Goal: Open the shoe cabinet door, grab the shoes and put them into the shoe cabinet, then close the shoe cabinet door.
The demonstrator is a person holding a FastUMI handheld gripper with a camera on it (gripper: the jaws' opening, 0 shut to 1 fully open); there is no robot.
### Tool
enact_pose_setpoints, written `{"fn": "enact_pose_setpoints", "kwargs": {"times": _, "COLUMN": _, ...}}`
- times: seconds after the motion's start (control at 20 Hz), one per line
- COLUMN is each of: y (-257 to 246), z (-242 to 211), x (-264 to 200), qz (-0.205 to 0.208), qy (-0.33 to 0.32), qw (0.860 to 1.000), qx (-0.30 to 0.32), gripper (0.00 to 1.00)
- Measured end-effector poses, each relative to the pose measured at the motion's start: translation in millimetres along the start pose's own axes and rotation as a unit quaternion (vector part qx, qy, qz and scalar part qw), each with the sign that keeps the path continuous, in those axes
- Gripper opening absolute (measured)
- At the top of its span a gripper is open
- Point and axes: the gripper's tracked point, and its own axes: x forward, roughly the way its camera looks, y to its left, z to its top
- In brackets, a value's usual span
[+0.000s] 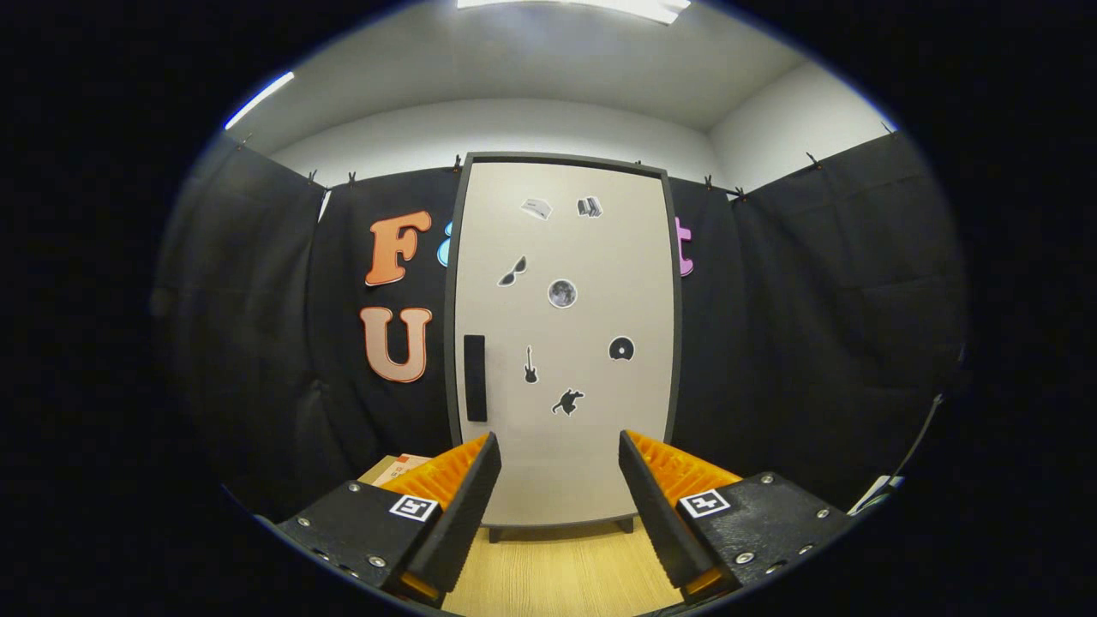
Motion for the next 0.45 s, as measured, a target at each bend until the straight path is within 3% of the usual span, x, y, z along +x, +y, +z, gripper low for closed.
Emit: {"fn": "enact_pose_setpoints", "kwargs": {"times": 0.45, "y": 5.4, "z": 0.1, "x": -13.3, "qz": -0.006, "qy": 0.0, "qw": 1.0, "qx": -0.016, "gripper": 0.91}}
